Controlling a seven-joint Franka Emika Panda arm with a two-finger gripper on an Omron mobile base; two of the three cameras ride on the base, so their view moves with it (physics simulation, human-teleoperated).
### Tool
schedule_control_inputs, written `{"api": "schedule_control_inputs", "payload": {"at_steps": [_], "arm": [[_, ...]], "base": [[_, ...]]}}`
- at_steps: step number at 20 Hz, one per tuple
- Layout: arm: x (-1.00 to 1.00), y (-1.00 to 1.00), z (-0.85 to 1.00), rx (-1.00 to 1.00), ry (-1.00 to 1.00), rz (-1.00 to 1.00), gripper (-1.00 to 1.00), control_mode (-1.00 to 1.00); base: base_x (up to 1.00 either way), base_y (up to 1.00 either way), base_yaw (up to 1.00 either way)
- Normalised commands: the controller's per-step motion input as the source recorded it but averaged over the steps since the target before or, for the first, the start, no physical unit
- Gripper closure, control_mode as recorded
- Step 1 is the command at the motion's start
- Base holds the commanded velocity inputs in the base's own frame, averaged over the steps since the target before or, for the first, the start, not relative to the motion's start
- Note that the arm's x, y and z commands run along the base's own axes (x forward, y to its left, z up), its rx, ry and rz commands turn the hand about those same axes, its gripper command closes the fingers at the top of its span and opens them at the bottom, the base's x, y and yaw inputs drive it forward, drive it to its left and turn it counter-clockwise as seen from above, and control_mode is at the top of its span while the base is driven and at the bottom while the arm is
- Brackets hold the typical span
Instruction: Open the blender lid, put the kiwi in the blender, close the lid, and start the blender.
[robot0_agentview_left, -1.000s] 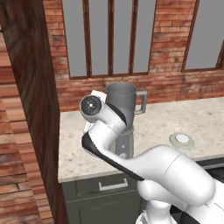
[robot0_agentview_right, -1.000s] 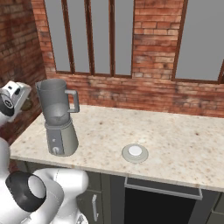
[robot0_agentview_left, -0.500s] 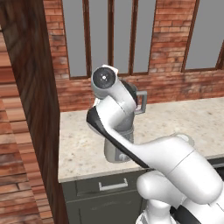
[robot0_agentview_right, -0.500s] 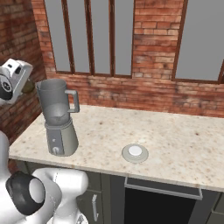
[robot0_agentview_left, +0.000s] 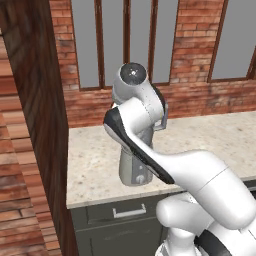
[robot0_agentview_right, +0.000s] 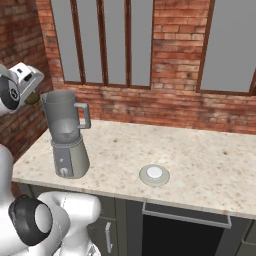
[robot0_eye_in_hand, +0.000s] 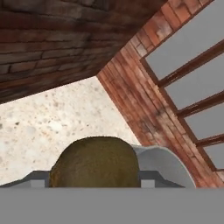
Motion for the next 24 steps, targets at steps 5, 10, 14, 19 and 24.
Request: {"api": "schedule_control_inputs", "payload": {"at_steps": [5, 10, 14, 19, 24], "arm": [[-0.27, -0.56, 0.10, 0.09, -0.15, 0.00, 1.00, -1.00], [-0.18, -0.46, 0.41, 0.03, -0.18, 0.00, 1.00, -1.00], [0.25, -0.40, 0.42, 0.02, 0.01, 0.00, 1.00, -1.00], [0.56, -0.13, 0.05, 0.00, 0.23, 0.00, 1.00, -1.00], [0.46, 0.00, -0.23, -0.05, 0.41, 0.00, 1.00, -1.00]], "base": [[0.00, 0.00, 0.00], [0.00, 0.00, 0.00], [0.00, 0.00, 0.00], [0.00, 0.00, 0.00], [0.00, 0.00, 0.00]]}}
